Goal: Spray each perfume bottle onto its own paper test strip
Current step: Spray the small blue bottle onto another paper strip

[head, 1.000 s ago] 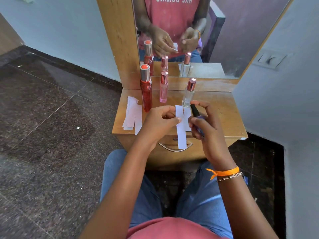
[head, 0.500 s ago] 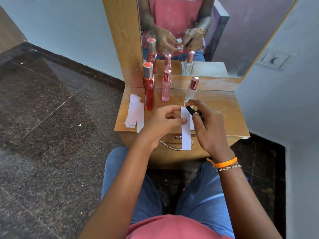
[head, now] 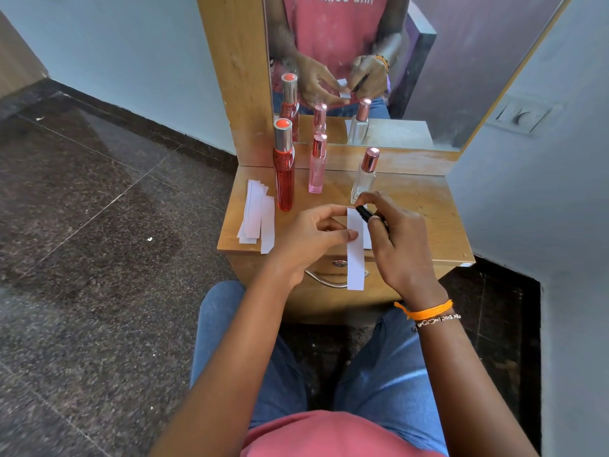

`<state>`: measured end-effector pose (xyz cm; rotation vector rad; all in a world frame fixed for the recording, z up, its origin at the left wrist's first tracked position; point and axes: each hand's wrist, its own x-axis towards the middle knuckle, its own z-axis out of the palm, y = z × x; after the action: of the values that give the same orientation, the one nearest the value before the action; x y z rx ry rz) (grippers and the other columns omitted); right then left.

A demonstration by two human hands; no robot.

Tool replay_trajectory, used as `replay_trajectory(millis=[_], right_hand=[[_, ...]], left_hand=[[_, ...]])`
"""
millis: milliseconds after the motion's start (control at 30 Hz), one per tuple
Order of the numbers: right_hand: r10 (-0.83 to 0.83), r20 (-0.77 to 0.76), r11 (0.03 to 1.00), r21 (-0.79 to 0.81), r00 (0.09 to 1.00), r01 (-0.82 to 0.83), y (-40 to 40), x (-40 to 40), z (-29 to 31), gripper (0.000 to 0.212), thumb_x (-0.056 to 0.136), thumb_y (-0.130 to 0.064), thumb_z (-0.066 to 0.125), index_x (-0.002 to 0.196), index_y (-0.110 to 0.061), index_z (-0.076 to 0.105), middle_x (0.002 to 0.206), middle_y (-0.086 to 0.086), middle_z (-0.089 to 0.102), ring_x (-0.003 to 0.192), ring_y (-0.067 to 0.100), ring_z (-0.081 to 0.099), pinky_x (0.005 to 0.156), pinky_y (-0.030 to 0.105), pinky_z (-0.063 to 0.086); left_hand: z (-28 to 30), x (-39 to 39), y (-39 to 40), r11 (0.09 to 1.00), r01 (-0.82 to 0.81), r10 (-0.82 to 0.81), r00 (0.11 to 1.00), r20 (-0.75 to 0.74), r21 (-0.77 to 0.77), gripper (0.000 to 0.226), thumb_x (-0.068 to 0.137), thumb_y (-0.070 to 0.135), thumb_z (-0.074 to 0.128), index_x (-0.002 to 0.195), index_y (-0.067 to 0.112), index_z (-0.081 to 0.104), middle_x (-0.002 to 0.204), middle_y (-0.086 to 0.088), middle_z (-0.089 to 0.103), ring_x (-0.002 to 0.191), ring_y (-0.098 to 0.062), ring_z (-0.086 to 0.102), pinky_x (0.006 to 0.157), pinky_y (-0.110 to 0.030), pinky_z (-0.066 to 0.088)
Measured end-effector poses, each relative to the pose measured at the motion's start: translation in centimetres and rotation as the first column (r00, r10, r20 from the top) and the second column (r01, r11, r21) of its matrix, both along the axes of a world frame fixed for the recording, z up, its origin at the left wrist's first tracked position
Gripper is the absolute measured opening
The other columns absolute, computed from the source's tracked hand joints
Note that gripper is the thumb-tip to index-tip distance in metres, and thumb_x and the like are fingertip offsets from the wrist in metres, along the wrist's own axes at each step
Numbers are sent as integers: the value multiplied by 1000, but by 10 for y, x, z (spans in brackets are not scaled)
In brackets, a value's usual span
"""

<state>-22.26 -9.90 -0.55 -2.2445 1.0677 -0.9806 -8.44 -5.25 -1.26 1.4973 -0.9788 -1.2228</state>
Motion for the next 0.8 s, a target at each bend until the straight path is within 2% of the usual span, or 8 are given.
replay_trajectory(millis=[300, 467, 567, 633, 700, 800], right_hand=[[-6, 26, 1000, 18, 1000, 6, 1, 0, 0, 36, 82, -10, 37, 107, -11, 64, 61, 3, 53, 47, 11, 38, 49, 32, 32], [0, 60, 997, 83, 998, -5, -1, 1, 0, 34, 82, -9, 36, 104, -13, 63, 57, 12, 51, 48, 21, 38, 48, 33, 30], [13, 238, 957, 278, 971, -81, -1, 0, 1, 35, 81, -7, 36, 104, -12, 62, 55, 6, 44, 51, 23, 38, 49, 30, 29], [-9, 381, 894, 417, 924, -163, -1, 0, 3, 33, 83, -11, 37, 104, -15, 62, 59, 6, 44, 49, 10, 39, 45, 20, 30], [-17, 470, 842, 483, 882, -241, 0, -2, 4, 22, 88, -15, 44, 104, -18, 60, 67, 9, 43, 47, 4, 34, 41, 15, 27], [-32, 535, 806, 513, 844, -295, -2, -7, 2, 22, 93, -2, 48, 104, -18, 58, 72, 1, 46, 47, 4, 32, 40, 16, 27]], left_hand=[[-3, -2, -1, 1000, 11, -11, 1000, -23, -6, 32, 79, 18, 71, 109, 25, 65, 87, 1, 72, 93, -19, 65, 91, -38, 46], [-2, -2, -1, 1000, 14, -14, 999, -36, -7, 31, 80, 17, 71, 109, 26, 65, 89, 0, 73, 93, -19, 65, 87, -34, 47], [-2, -3, -1, 1000, 11, -12, 999, -33, -5, 30, 80, 17, 70, 108, 27, 64, 86, 6, 72, 90, -13, 64, 84, -31, 46], [-2, -2, -1, 1000, 7, -7, 1000, -29, -4, 31, 81, 16, 69, 109, 28, 64, 82, 10, 70, 86, -9, 62, 78, -29, 44], [-1, 0, 0, 1000, 4, -4, 1000, -26, -2, 31, 82, 16, 68, 110, 28, 63, 81, 12, 69, 84, -6, 60, 73, -26, 41], [-1, 3, 0, 1000, -2, 2, 1000, -24, 8, 30, 82, 17, 68, 109, 30, 63, 89, 9, 70, 89, -8, 60, 73, -26, 42]])
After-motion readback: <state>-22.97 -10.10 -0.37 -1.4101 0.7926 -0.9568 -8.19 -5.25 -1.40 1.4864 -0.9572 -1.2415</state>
